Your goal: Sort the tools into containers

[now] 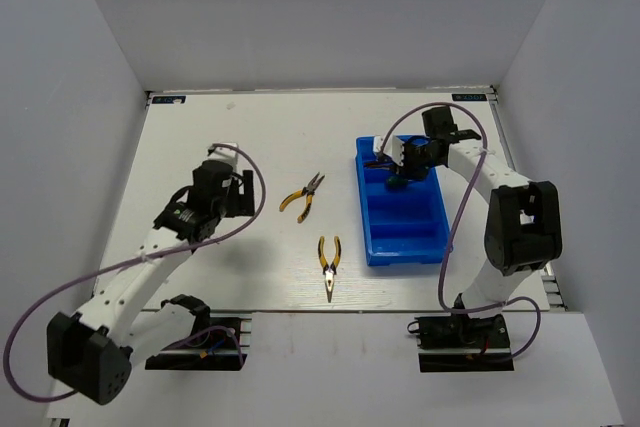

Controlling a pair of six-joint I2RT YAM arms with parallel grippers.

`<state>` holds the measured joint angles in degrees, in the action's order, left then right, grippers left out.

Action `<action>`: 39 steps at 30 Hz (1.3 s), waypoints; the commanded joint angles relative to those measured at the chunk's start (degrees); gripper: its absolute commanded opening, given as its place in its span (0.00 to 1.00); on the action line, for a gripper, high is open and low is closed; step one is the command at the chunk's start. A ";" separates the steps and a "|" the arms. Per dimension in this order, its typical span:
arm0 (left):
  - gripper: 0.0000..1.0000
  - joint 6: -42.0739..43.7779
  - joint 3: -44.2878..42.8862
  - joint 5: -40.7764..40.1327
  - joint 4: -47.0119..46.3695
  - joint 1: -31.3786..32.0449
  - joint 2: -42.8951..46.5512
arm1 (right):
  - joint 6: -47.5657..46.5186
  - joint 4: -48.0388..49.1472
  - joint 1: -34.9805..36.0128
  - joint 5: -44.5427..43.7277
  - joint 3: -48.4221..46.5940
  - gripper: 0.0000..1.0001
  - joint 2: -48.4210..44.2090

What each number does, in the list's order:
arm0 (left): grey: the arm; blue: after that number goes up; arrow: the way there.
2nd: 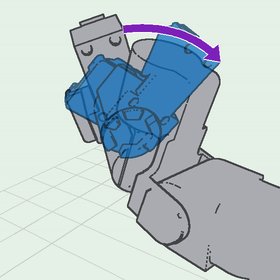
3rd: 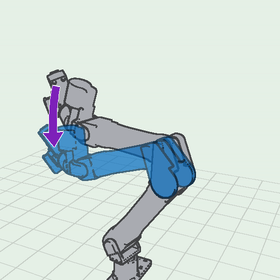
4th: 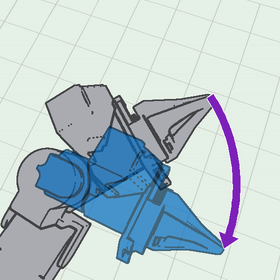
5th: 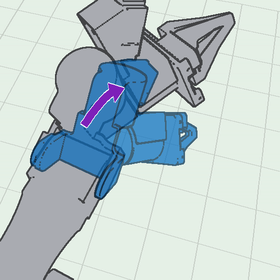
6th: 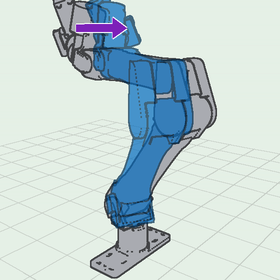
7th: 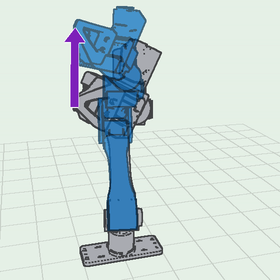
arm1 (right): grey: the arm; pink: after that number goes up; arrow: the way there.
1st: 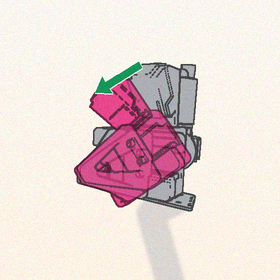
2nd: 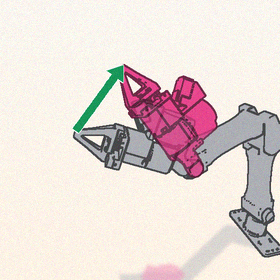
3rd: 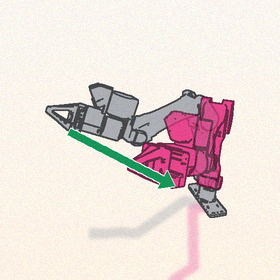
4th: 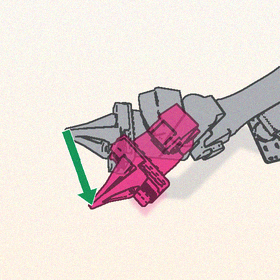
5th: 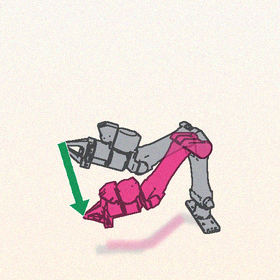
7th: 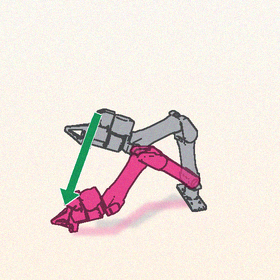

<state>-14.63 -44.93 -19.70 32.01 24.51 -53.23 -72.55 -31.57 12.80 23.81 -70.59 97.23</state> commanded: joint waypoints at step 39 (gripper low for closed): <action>0.47 15.59 -29.87 20.76 -0.46 4.14 -53.11 | 51.37 2.04 -4.09 29.45 6.94 0.76 -19.61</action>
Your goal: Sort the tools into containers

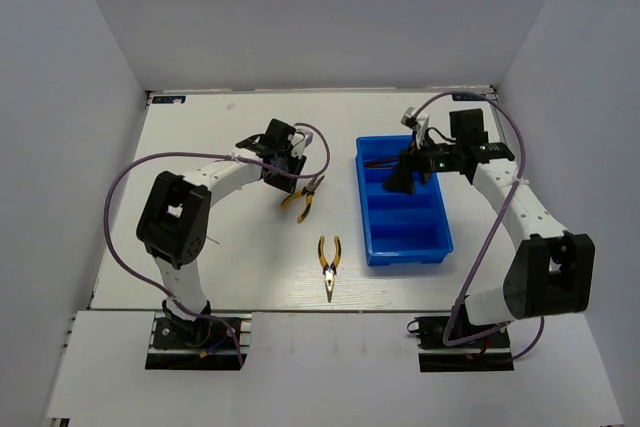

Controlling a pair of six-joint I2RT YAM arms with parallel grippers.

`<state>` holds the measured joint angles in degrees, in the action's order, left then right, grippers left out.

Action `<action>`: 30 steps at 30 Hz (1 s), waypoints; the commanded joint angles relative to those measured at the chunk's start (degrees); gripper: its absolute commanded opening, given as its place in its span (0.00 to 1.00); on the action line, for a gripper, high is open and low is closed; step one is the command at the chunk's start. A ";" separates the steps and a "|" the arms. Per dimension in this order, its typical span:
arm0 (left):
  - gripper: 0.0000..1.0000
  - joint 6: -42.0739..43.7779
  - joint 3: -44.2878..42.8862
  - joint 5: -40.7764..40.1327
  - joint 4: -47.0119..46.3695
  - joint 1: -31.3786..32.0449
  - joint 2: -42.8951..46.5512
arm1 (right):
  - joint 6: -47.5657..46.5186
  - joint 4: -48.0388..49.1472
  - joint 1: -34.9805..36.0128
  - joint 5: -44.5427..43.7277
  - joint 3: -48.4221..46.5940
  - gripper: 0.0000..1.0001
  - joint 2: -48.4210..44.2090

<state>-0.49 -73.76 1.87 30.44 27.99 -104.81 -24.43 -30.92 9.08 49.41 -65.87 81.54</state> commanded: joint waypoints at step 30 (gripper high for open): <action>0.00 5.49 -5.87 6.99 -0.72 6.10 10.15 | 11.58 5.77 -4.95 -12.19 11.36 0.00 -19.21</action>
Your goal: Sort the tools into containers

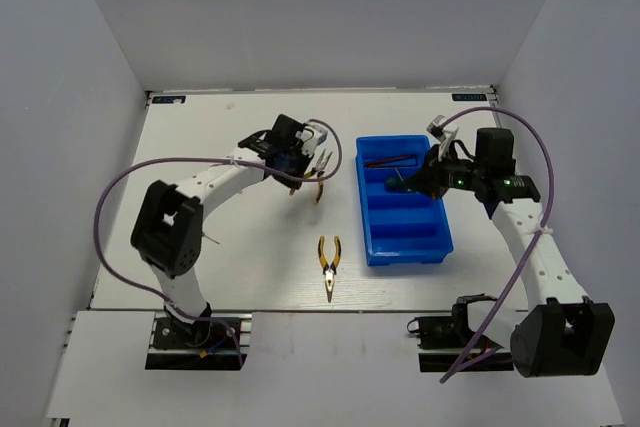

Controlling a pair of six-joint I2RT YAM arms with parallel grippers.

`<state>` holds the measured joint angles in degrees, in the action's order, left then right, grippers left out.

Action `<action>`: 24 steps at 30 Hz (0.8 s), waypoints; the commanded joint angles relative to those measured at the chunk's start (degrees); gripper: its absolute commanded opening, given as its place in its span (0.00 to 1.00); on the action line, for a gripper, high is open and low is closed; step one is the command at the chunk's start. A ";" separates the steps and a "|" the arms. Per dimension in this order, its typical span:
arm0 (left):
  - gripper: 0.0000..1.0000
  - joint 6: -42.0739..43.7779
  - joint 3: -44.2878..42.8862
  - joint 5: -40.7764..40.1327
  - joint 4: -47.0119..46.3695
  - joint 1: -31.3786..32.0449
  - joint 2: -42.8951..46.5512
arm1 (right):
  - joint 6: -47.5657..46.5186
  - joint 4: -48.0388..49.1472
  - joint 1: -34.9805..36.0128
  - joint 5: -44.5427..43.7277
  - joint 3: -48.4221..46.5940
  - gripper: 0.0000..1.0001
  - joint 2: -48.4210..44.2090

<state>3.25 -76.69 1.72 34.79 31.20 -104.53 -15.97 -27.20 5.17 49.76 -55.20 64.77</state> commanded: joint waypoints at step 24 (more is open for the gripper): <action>0.00 14.33 -15.07 -32.03 -28.19 29.36 -7.35 | 24.84 10.06 -7.89 -69.18 4.40 0.00 -10.37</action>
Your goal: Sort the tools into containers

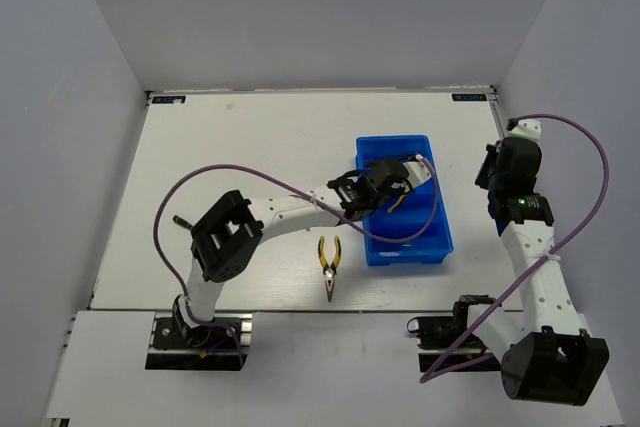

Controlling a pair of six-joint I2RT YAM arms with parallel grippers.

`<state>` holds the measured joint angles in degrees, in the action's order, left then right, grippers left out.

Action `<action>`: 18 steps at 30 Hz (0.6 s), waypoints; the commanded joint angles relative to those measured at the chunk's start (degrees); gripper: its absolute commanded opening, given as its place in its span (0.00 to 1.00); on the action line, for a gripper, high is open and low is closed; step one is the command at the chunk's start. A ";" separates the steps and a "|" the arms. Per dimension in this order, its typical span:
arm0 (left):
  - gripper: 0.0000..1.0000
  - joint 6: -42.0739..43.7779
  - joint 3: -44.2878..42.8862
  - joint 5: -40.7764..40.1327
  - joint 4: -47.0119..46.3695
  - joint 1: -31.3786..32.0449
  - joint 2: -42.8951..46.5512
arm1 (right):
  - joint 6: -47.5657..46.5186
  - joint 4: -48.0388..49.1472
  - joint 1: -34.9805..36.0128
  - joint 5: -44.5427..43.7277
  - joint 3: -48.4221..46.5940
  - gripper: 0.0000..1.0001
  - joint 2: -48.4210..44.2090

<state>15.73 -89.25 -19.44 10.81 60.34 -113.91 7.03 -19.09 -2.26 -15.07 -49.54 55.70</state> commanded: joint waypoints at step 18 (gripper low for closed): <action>0.00 5.90 -0.84 -13.52 -7.47 4.79 -4.13 | 2.46 1.95 -1.25 -4.36 -1.09 0.00 -1.12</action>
<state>21.23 -89.27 -33.26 5.87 64.58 -119.94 8.64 -19.11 -3.22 -18.11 -49.54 55.70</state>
